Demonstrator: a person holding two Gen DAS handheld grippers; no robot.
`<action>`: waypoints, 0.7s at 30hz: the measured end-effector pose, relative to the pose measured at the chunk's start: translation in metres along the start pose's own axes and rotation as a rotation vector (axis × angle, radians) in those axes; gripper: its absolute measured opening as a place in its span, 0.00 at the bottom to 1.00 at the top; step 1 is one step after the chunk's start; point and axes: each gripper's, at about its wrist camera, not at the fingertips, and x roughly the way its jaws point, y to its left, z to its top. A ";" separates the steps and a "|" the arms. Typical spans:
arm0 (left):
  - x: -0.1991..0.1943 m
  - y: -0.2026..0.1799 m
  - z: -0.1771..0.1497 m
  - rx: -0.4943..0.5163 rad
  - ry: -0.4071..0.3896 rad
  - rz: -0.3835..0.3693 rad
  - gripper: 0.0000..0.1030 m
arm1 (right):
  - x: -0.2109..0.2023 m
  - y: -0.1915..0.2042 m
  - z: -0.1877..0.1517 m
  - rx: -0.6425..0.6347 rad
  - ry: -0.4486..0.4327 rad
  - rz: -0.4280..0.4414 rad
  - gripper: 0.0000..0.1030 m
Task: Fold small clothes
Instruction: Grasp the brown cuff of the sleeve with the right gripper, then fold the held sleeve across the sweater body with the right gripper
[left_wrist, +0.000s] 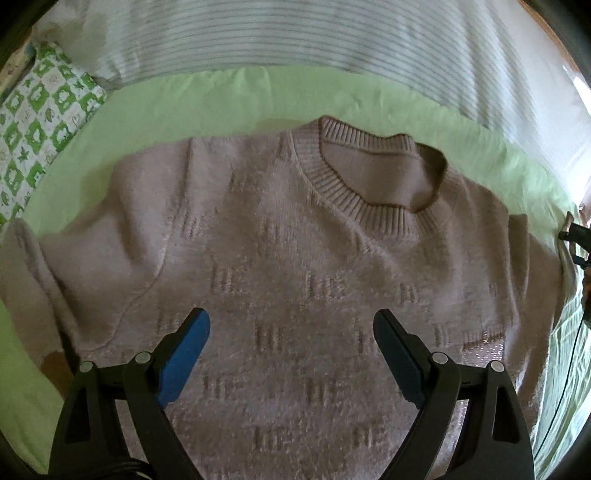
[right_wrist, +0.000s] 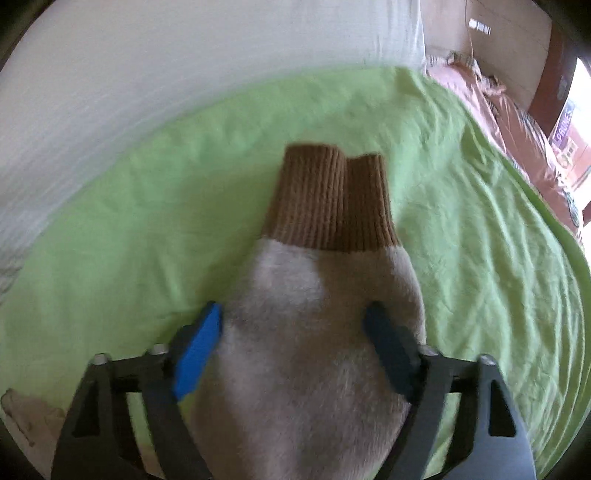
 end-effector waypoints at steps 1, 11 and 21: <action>0.002 0.001 0.000 -0.007 0.008 -0.006 0.88 | -0.002 -0.001 0.000 -0.004 -0.004 0.004 0.56; -0.021 0.024 0.000 -0.053 -0.020 -0.053 0.88 | -0.134 0.066 -0.043 -0.156 -0.214 0.421 0.04; -0.040 0.066 -0.025 -0.189 0.017 -0.186 0.88 | -0.214 0.245 -0.187 -0.632 0.007 0.915 0.19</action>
